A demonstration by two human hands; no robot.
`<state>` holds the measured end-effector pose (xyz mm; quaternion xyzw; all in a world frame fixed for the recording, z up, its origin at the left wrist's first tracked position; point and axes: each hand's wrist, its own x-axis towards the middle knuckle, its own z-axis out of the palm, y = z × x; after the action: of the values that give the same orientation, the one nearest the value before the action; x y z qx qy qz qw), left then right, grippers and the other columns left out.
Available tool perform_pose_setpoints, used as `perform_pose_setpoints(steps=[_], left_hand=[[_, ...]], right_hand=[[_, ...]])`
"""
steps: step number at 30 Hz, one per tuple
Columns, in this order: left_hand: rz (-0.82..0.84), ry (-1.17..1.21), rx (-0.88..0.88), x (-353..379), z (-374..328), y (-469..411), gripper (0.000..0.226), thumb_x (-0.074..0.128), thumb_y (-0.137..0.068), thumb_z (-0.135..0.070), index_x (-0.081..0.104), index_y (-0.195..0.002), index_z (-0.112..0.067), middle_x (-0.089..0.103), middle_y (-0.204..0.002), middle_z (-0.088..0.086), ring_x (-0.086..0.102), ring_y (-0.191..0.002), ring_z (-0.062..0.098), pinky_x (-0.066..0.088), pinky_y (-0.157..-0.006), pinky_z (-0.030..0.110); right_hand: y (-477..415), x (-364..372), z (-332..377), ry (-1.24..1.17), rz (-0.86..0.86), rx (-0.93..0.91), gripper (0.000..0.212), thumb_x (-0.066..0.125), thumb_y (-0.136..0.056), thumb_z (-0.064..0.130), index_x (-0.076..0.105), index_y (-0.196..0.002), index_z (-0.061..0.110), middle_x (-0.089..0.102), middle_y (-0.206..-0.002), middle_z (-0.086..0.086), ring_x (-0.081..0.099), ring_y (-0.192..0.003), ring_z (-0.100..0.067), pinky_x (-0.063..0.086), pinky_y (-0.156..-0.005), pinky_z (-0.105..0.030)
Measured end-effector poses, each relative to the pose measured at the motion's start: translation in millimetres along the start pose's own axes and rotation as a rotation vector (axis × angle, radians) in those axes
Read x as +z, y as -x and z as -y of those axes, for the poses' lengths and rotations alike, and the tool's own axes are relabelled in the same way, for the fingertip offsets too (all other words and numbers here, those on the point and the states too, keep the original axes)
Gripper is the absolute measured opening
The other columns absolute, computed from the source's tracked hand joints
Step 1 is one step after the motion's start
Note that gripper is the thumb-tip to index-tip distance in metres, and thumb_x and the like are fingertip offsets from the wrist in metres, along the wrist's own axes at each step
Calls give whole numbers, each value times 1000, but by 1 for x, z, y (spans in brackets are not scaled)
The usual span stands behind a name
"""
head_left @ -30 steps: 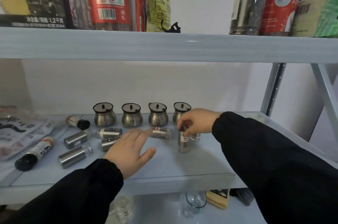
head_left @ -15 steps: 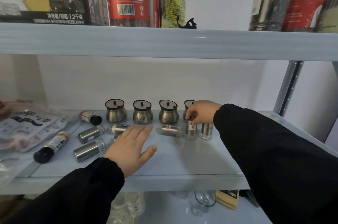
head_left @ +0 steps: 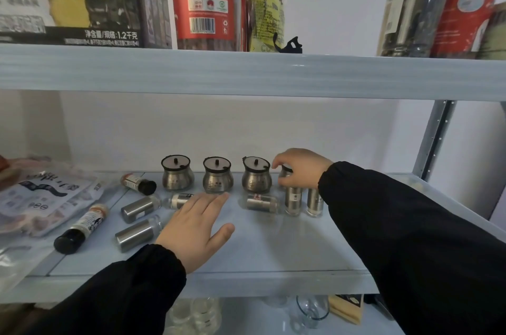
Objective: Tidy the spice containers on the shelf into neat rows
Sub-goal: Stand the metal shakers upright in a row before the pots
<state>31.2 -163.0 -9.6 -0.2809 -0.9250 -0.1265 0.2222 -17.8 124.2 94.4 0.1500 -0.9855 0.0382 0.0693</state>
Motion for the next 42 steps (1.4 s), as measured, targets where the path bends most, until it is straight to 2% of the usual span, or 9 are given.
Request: perform_pose_setpoints(steps=[3, 8, 14, 19, 23, 29, 35, 39, 42], left_hand=[[-13, 9, 11, -3, 6, 2, 70, 24, -91, -65, 26, -149, -25, 42, -141, -5, 29, -133, 14, 26, -108, 29], [-16, 45, 13, -4, 18, 10, 68, 26, -92, -64, 31, -147, -24, 45, -139, -5, 32, -133, 15, 32, -109, 34], [2, 58, 0, -6, 34, 20, 67, 26, -91, -66, 32, -145, -27, 44, -140, -6, 31, -136, 18, 31, -110, 36], [12, 59, 6, -7, 45, 26, 65, 27, -90, -65, 32, -144, -28, 47, -137, -5, 33, -132, 17, 33, -107, 35], [40, 75, 6, -11, 53, 30, 68, 23, -89, -67, 26, -147, -31, 41, -142, -7, 26, -136, 15, 31, -109, 37], [45, 82, 35, -12, 63, 33, 68, 24, -90, -67, 26, -147, -30, 42, -141, -6, 29, -136, 17, 33, -109, 39], [56, 88, 57, -14, 69, 34, 67, 24, -90, -66, 24, -147, -32, 39, -144, -7, 24, -138, 16, 28, -111, 34], [59, 94, 67, -14, 74, 33, 67, 24, -90, -67, 25, -147, -31, 41, -143, -6, 26, -138, 17, 28, -111, 34], [47, 87, 75, -15, 77, 32, 68, 25, -90, -66, 27, -146, -29, 43, -141, -4, 29, -136, 18, 28, -111, 33]], right_hand=[[-8, 5, 28, 42, 0, -70, 36, 61, -87, 31, 59, -123, 30, 58, -109, 3, 57, -99, -19, 47, -83, -33], [-26, 41, 52, 191, 145, -44, 30, 60, -90, 30, 60, -119, 22, 64, -109, -3, 63, -99, -25, 43, -73, -29], [-36, 58, 61, 223, 270, 7, 54, 63, -88, 21, 48, -140, 28, 54, -138, -5, 54, -122, -27, 47, -98, -37], [-42, 60, 65, 209, 211, 7, 41, 68, -80, 23, 58, -119, 29, 63, -115, -2, 60, -99, -24, 47, -75, -31], [-41, 60, 71, 127, 170, 27, 35, 71, -72, 28, 56, -104, 30, 58, -91, 6, 57, -83, -19, 41, -58, -26], [-31, 55, 73, -214, -74, 185, 33, 74, -73, 27, 53, -98, 24, 59, -87, 8, 59, -80, -16, 50, -67, -30], [-24, 53, 71, -211, -62, 245, 36, 76, -77, 42, 47, -84, 21, 56, -79, 4, 50, -69, -16, 37, -57, -28], [-21, 39, 75, -168, -45, 249, 26, 60, -89, 48, 53, -75, 27, 57, -78, 6, 52, -72, -12, 36, -58, -26], [-20, 29, 73, -140, -9, 246, 20, 55, -91, 38, 66, -85, 22, 64, -89, 1, 58, -85, -18, 43, -67, -29]])
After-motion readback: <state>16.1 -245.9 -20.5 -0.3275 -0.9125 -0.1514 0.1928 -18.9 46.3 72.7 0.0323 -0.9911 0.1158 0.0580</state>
